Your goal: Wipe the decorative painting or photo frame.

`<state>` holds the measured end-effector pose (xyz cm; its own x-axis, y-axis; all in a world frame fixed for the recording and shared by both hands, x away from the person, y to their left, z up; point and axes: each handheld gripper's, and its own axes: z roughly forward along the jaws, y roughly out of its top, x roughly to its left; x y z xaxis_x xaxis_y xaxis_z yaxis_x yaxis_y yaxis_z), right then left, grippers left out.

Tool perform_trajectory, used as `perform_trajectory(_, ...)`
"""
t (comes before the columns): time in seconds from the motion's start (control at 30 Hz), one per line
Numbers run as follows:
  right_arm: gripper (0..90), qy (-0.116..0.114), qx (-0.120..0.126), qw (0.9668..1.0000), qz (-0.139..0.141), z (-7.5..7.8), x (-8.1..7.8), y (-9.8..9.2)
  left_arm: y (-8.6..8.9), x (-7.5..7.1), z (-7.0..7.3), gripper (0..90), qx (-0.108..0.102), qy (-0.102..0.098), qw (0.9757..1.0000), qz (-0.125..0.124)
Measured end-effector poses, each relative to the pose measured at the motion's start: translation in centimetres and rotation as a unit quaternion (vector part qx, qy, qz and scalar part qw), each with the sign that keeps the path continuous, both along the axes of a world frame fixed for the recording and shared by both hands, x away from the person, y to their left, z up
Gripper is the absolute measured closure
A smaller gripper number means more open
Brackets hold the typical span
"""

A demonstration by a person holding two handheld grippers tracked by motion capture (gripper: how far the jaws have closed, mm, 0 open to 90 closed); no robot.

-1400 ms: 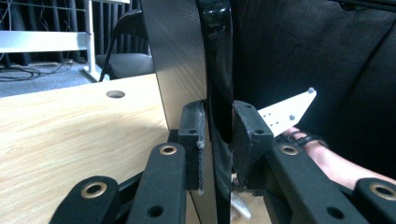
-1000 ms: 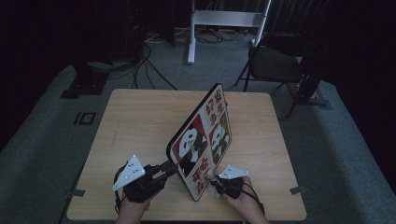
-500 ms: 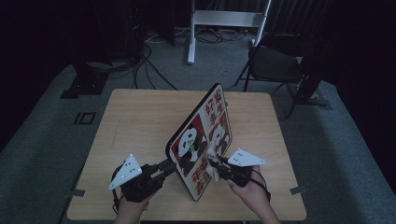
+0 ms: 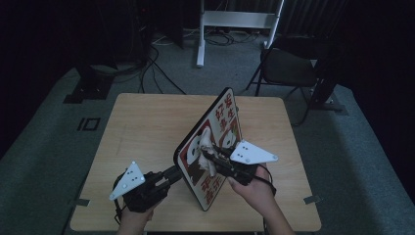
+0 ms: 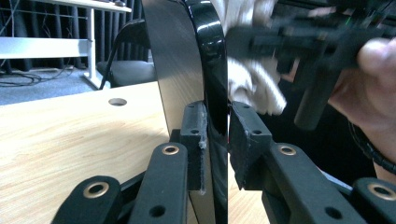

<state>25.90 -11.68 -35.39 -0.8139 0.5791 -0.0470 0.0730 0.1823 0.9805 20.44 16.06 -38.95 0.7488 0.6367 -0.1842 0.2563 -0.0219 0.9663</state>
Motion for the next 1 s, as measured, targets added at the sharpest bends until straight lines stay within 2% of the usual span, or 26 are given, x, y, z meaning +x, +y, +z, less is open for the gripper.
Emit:
perform_trajectory(0.03,77.4,-0.012,0.008,0.9999,0.008,0.9,-0.1,0.7,0.0,0.0,0.0,77.8,-0.001,0.001,1.0,0.001)
perform_trajectory(0.13,77.3,-0.024,0.014,0.9994,0.019,2.0,-0.1,1.6,0.0,0.0,0.0,78.0,0.0,-0.001,1.0,0.001)
perform_trajectory(0.3,77.3,-0.029,0.011,0.999,0.03,2.6,0.1,2.9,0.0,-0.1,0.0,78.7,0.004,-0.003,1.0,0.001)
perform_trajectory(0.37,77.2,-0.027,0.002,0.9991,0.032,2.3,0.3,3.2,0.1,-0.1,0.0,78.7,0.005,-0.003,1.0,0.002)
perform_trajectory(0.63,77.1,-0.019,-0.009,0.9994,0.029,1.3,0.2,2.9,0.1,0.0,0.0,78.7,0.004,-0.002,1.0,-0.001)
perform_trajectory(1.0,77.0,-0.001,-0.037,0.9992,0.017,-2.2,-0.4,2.1,0.1,0.0,0.0,78.6,0.003,0.0,1.0,-0.003)
